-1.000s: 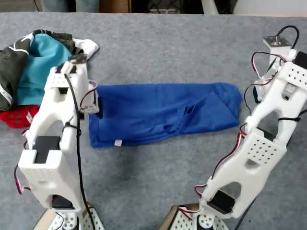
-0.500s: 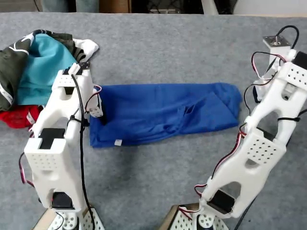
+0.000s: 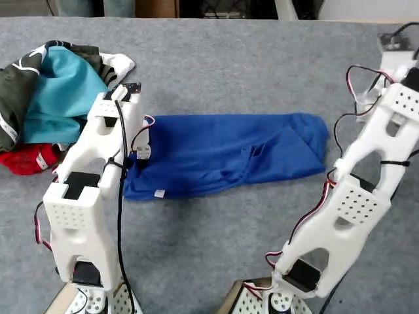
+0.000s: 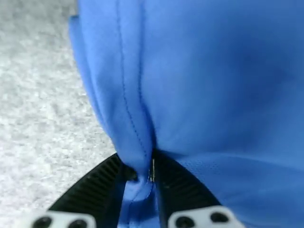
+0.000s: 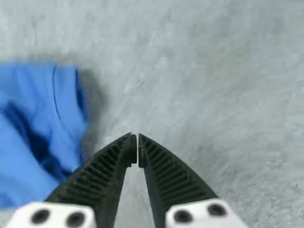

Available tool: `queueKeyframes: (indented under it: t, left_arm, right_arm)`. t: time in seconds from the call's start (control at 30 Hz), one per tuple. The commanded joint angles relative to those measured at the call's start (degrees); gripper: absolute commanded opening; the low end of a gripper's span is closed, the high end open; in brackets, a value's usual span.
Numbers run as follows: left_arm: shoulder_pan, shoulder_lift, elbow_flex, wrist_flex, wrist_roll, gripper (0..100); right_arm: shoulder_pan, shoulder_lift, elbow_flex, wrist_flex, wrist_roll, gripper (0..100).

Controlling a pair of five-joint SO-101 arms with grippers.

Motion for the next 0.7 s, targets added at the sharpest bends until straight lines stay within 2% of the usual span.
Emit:
queueKeyframes:
  t: [0.0,0.17,0.47,0.57,0.67]
  left_arm:
    - [-1.63,-2.11,-3.91,1.76,0.44,3]
    - [1.8,-7.82,-9.63,7.21,0.44,3]
    - [13.41,-9.67,-24.57,14.95,0.88,3]
    - [19.03,-9.67,-29.58,15.03,1.05,3]
    - [24.22,-9.67,-31.96,12.48,5.63,3]
  right_arm:
    - [-1.05,-3.56,-7.78,-1.05,-5.54,1.5]
    - [-0.53,-3.74,-16.92,-6.33,-11.69,1.5]
    - [7.21,-3.56,-31.25,-7.82,-11.96,1.5]
    - [10.46,-3.38,-34.33,-7.82,-11.78,1.5]
    - [13.1,-3.38,-34.68,-7.91,-11.6,1.5]
